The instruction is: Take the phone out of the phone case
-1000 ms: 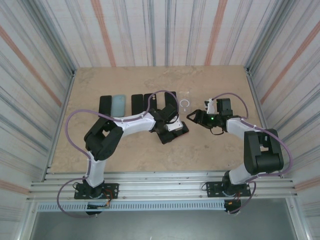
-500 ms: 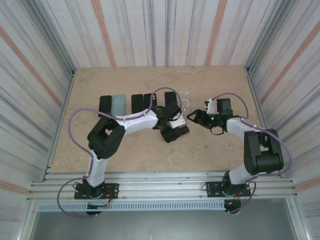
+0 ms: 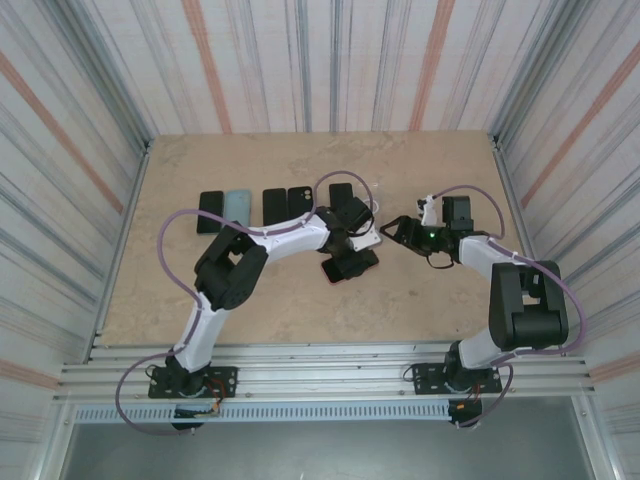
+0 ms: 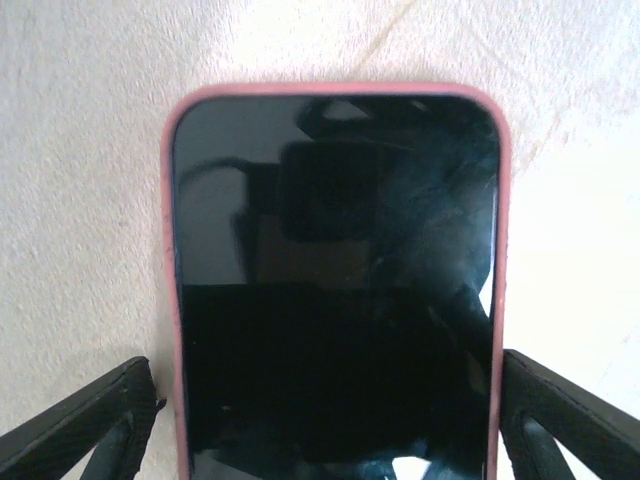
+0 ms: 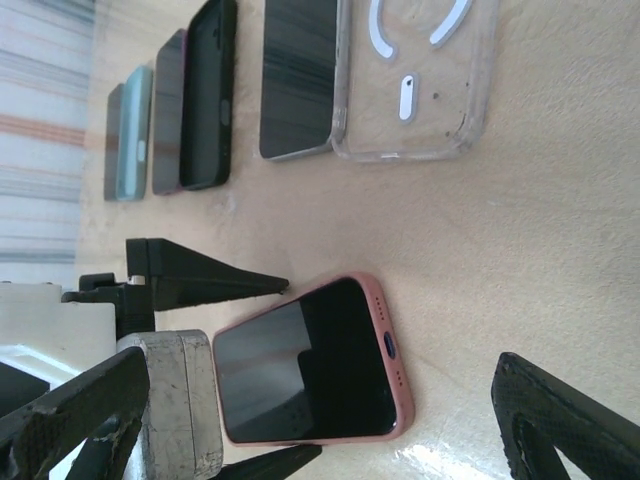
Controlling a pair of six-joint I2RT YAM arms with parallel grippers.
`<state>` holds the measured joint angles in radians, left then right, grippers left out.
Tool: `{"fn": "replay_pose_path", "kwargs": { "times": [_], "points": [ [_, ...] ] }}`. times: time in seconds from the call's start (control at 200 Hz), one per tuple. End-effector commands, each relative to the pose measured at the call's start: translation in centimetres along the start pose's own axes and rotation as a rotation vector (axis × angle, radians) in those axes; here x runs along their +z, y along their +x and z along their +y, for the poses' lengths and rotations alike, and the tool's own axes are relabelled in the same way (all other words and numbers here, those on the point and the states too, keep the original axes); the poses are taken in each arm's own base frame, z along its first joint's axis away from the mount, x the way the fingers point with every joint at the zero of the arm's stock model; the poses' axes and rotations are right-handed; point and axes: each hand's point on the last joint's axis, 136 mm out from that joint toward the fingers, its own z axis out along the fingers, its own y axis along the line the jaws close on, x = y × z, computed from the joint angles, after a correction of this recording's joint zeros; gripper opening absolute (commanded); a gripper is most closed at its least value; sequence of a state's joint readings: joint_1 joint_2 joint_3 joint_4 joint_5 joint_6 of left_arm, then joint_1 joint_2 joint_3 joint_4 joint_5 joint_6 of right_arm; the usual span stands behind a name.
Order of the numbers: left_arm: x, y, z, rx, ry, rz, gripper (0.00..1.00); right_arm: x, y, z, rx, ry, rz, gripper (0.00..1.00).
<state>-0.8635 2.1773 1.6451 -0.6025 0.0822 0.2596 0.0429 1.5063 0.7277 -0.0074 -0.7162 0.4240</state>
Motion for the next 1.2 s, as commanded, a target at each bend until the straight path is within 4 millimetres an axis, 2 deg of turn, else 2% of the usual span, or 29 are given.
{"fn": "replay_pose_path", "kwargs": {
  "times": [0.0,0.256,0.346,0.431,0.596,0.722,0.762,0.772,0.792,0.952,1.198],
  "points": [
    [0.8,0.8,-0.7,-0.002,0.019,0.053,0.88,-0.7,-0.2,0.6,-0.023,-0.025,-0.007,0.90],
    [1.7,3.1,-1.4,0.046,0.018,0.150,0.79,-1.2,-0.1,0.1,-0.013,-0.021,-0.015,0.90],
    [1.9,4.0,-1.6,0.052,0.021,0.184,0.70,-1.2,0.0,0.0,-0.010,-0.020,-0.016,0.90],
    [1.5,4.2,-1.7,0.053,0.029,0.191,0.58,-1.3,-0.1,-0.1,-0.006,-0.020,-0.019,0.90],
    [-0.8,2.9,-1.0,0.065,0.015,0.133,0.56,-1.5,-0.2,-0.1,-0.001,-0.029,-0.023,0.90],
    [-3.7,1.1,-0.1,0.076,0.009,0.053,0.55,-1.6,-0.3,0.2,0.003,-0.047,-0.026,0.89],
    [-3.9,0.9,0.1,0.091,0.005,0.047,0.54,-1.6,-0.3,0.2,0.006,-0.056,-0.026,0.89],
    [-4.9,0.4,0.2,0.096,-0.003,0.023,0.55,-1.6,-0.3,0.3,0.007,-0.059,-0.026,0.89],
    [-5.5,0.1,0.3,0.105,-0.007,0.009,0.54,-1.6,-0.3,0.4,0.007,-0.065,-0.026,0.88],
    [-8.0,-0.9,0.9,0.149,-0.026,-0.027,0.53,-1.3,-0.2,1.1,0.023,-0.128,-0.019,0.86],
    [-11.8,-2.3,1.1,0.204,-0.024,-0.111,0.53,-0.2,0.5,4.3,0.020,-0.275,0.026,0.80]
  ]
}}
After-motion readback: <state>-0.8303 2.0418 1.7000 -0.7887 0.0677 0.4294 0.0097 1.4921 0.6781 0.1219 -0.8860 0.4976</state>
